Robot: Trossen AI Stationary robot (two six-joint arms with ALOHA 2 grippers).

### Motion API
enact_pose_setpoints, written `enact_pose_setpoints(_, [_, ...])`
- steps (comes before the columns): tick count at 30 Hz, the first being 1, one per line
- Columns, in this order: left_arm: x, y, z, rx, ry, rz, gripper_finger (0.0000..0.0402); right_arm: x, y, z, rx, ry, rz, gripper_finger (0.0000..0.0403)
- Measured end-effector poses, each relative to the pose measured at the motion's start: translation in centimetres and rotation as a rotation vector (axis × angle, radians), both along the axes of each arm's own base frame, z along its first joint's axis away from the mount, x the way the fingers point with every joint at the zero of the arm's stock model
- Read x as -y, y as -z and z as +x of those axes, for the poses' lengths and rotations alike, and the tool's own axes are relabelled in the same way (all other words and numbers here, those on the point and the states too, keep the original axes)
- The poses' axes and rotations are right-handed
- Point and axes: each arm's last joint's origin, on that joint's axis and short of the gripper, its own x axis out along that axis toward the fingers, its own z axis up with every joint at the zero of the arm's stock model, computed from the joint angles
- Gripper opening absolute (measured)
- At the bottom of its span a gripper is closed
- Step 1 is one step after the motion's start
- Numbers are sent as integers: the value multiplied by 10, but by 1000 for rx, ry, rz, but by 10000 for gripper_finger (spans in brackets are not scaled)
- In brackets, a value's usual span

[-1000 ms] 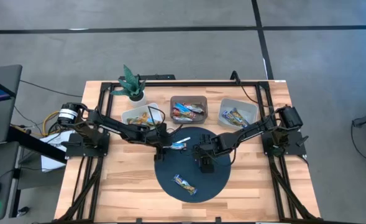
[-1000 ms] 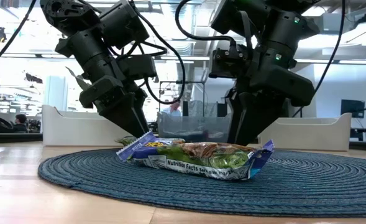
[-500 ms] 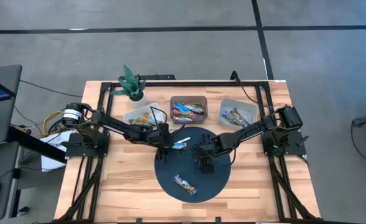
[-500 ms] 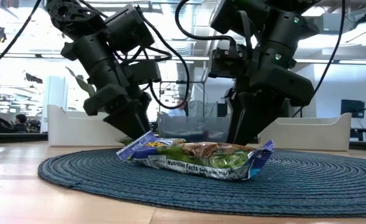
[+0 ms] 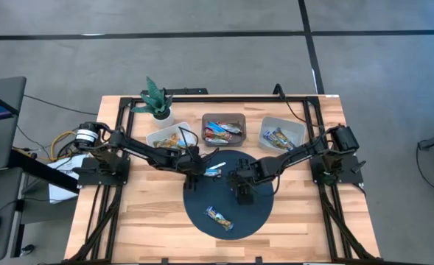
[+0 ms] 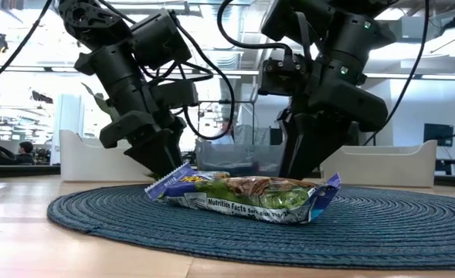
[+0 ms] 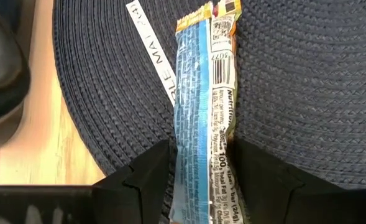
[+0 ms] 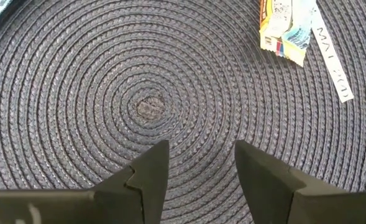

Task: Pick and place Granola Bars by type
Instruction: Put the orange granola bar into the white bin

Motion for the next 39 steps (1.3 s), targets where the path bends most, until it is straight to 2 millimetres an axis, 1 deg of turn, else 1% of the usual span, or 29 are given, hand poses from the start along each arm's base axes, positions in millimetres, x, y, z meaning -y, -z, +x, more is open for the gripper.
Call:
enact_pose_setpoints(6, [1,-6,4,-33,-20,42,174,0,0,0,0,0,0,169])
enact_pose_setpoints(9, [3,-6,3,-40,-7,49,170,0,0,0,0,0,0,168])
enact_pose_setpoints(12, [4,-6,3,-38,7,55,154,0,0,0,1,0,0,169])
enact_pose_setpoints(20, [4,-6,3,-38,20,54,94,0,0,0,1,-2,-1,164])
enact_pose_setpoints(23, [4,-6,4,-36,21,54,83,0,0,0,1,-3,-2,164])
enact_pose_setpoints(27, [6,-10,6,-36,35,60,80,0,0,0,1,-7,-4,162])
enact_pose_setpoints(31, [15,-17,11,-15,76,69,80,0,0,0,1,-8,-4,162])
enact_pose_setpoints(35, [29,-23,15,6,154,102,80,0,0,0,1,-7,-4,161])
enact_pose_setpoints(39, [43,-32,17,4,147,214,80,0,0,0,2,-7,-4,158])
